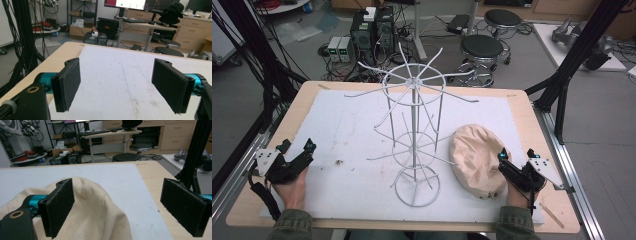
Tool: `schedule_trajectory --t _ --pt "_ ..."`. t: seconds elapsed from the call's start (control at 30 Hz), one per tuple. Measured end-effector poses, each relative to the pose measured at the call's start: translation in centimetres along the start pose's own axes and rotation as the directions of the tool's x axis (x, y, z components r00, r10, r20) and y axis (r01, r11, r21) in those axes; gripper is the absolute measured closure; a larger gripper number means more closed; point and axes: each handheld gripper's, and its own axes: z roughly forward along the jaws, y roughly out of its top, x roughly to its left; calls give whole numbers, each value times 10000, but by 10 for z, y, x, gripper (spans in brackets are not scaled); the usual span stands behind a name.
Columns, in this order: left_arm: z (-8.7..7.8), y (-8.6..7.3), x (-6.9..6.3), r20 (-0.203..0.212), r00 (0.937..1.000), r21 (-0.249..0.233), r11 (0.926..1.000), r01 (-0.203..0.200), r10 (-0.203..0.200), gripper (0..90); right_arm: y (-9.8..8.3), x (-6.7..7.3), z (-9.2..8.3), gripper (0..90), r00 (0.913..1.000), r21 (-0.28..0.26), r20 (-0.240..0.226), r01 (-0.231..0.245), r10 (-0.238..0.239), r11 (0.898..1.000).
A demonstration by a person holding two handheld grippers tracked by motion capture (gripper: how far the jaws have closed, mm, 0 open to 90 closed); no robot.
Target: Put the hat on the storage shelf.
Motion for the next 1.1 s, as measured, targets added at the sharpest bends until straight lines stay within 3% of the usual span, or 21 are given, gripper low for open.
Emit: schedule_trajectory --t 0.2,0.53,0.8,1.1 --pt "1 0 0 17 10000 14 10000 -10 10 235 5 2 5 109 9999 18 -124 28 -28 10000" --pt "2 -1 -1 48 10000 45 10000 -53 53 235 17 7 13 109 9983 4 -235 538 -538 9986" --pt "4 -1 -2 115 9998 94 9999 -142 141 236 19 11 24 108 9962 714 -698 578 -528 9958" --pt "6 -1 -3 204 9997 118 9998 -138 136 235 22 15 35 109 9942 1336 -557 988 -920 9861"
